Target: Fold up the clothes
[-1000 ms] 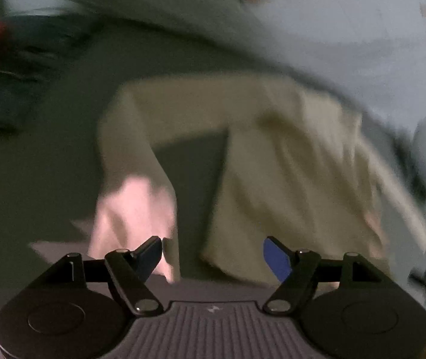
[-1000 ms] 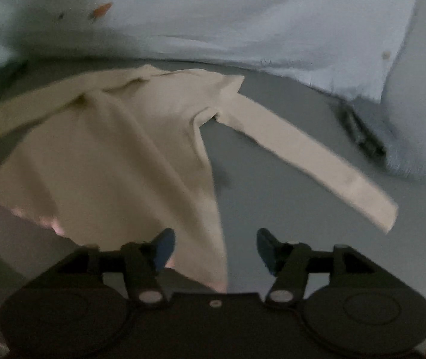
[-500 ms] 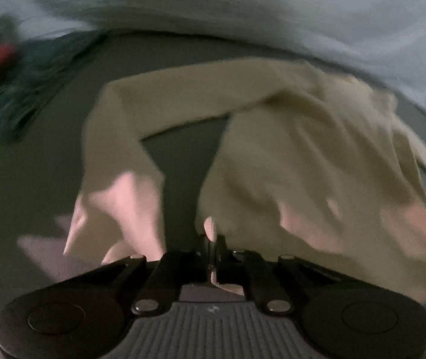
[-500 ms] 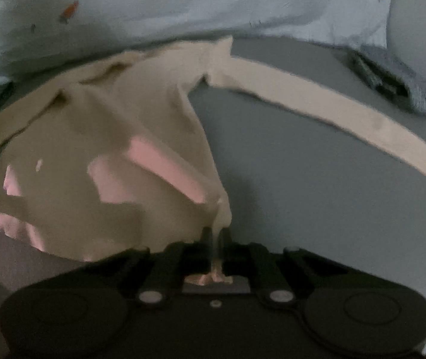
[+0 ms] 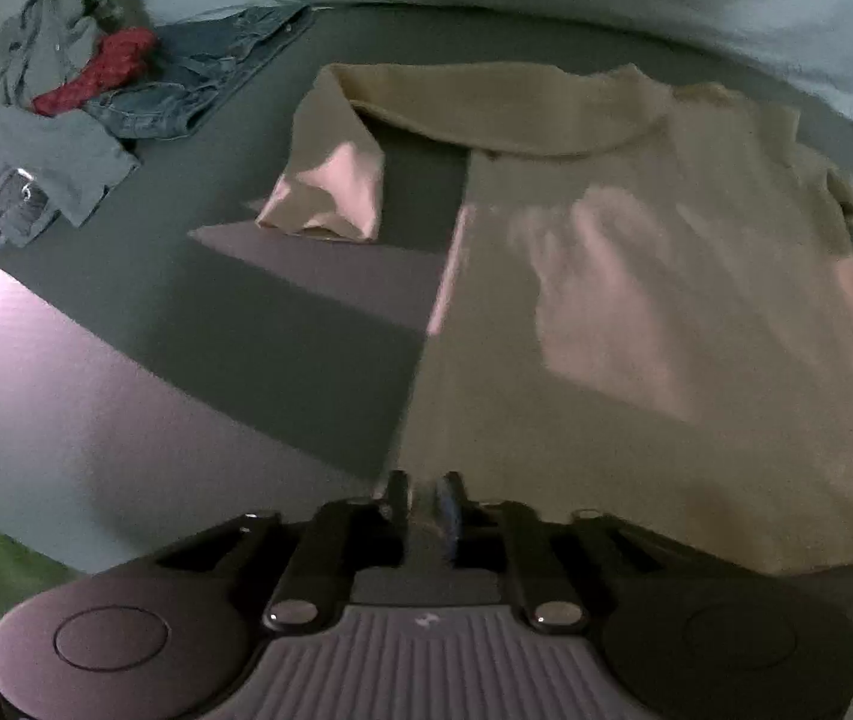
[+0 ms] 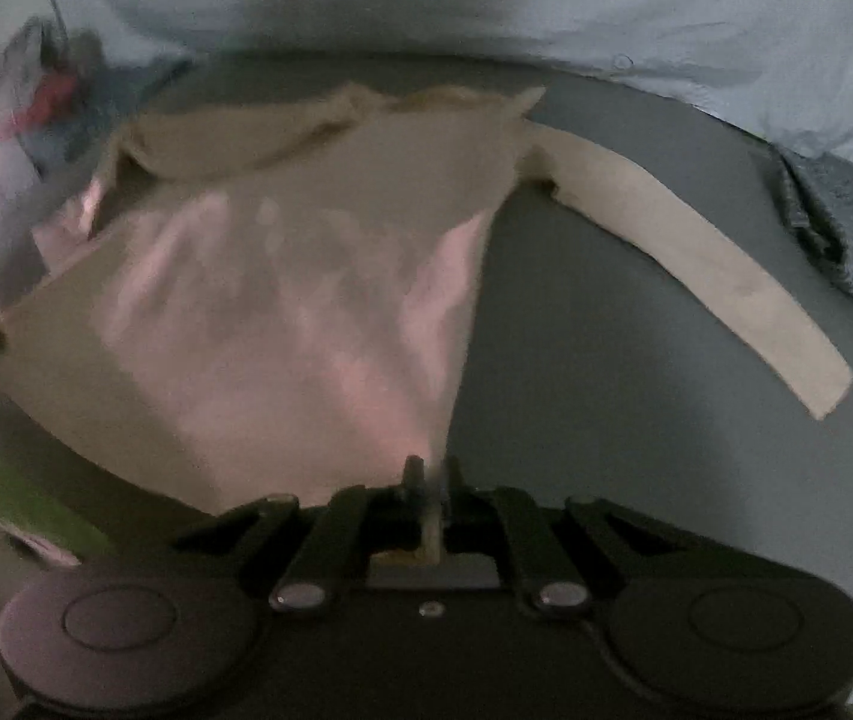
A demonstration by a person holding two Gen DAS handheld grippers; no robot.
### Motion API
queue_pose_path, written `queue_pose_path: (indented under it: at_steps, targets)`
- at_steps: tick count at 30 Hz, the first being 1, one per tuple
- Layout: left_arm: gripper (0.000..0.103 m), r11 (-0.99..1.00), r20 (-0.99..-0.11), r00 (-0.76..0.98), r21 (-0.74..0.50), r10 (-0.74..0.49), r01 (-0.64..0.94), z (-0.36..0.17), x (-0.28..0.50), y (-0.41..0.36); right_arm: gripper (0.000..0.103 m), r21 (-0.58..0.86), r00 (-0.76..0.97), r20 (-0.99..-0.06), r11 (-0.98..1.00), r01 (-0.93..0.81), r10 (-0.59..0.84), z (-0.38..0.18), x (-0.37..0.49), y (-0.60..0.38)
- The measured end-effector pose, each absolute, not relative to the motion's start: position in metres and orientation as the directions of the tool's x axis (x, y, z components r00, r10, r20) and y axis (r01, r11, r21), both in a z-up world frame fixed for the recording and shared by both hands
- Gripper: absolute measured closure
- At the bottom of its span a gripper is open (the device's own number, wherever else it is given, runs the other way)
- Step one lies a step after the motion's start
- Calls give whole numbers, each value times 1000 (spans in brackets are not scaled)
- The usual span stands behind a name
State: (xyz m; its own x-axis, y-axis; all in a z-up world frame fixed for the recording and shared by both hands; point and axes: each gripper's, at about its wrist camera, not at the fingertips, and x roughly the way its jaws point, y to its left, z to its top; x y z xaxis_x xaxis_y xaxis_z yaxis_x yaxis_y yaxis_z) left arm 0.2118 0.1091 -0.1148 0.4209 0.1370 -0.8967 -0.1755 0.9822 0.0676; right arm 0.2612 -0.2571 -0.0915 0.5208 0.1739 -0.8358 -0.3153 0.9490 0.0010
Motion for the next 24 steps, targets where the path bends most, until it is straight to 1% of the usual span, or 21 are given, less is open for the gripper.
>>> queue_pose_path:
  at_steps: [1, 2, 3, 4, 6, 7, 8, 9, 10, 11, 14, 16, 17, 18, 19, 20, 21, 24]
  targets:
    - [64, 986, -886, 447, 66, 127, -150, -112, 212, 105, 77, 7, 540, -821, 950, -313, 184, -92, 266, -263]
    - [60, 989, -874, 471, 72, 124, -127, -108, 215, 102, 58, 18, 564, -802, 951, -309, 199, -92, 271, -268]
    - [52, 992, -861, 494, 79, 120, -103, -104, 217, 100, 50, 30, 587, -781, 952, -305, 213, -92, 275, -273]
    - [46, 993, -848, 517, 86, 115, -79, -100, 221, 97, 50, 24, 605, -770, 956, -292, 204, -91, 285, -275]
    - [42, 994, -837, 538, 104, 101, -25, -90, 247, 88, 47, 8, 629, -759, 968, -250, 169, -84, 308, -273]
    - [38, 994, -831, 548, 113, 94, 1, -84, 260, 83, 46, 6, 636, -758, 975, -222, 149, -80, 321, -271]
    - [34, 992, -824, 559, 123, 86, 29, -80, 273, 78, 43, 4, 641, -757, 981, -193, 129, -75, 334, -268]
    - [26, 988, -807, 586, 139, 70, 73, -77, 289, 73, 35, 16, 654, -745, 984, -178, 131, -71, 347, -264]
    - [21, 979, -784, 618, 163, 55, 121, -78, 308, 66, 30, 34, 668, -731, 985, -167, 138, -67, 359, -259]
    - [19, 968, -763, 645, 192, 41, 165, -80, 326, 59, 27, 51, 683, -716, 986, -157, 146, -63, 372, -255]
    - [19, 916, -695, 719, 305, 27, 261, -101, 388, 35, 27, -11, 728, -679, 990, -142, 97, -65, 403, -233]
    - [19, 884, -670, 742, 349, 2, 312, -124, 424, 25, 27, -112, 759, -650, 983, -144, 37, -72, 421, -211]
    - [21, 870, -673, 740, 366, 2, 330, -137, 438, 22, 27, -160, 771, -637, 976, -148, 12, -77, 429, -201]
    - [40, 860, -683, 730, 379, 11, 342, -149, 452, 22, 27, -195, 771, -636, 969, -149, -10, -81, 437, -193]
    - [76, 863, -694, 720, 374, 17, 340, -154, 464, 28, 27, -226, 769, -639, 962, -150, -31, -85, 446, -184]
    - [98, 866, -705, 709, 368, 22, 339, -159, 475, 34, 27, -238, 756, -653, 959, -154, -41, -87, 454, -178]
    - [98, 870, -715, 699, 360, 25, 336, -162, 485, 41, 27, -235, 745, -666, 958, -161, -38, -88, 459, -173]
    - [99, 921, -698, 715, 254, -37, 296, -126, 500, 77, 27, -271, 745, -666, 943, -194, -38, -83, 469, -164]
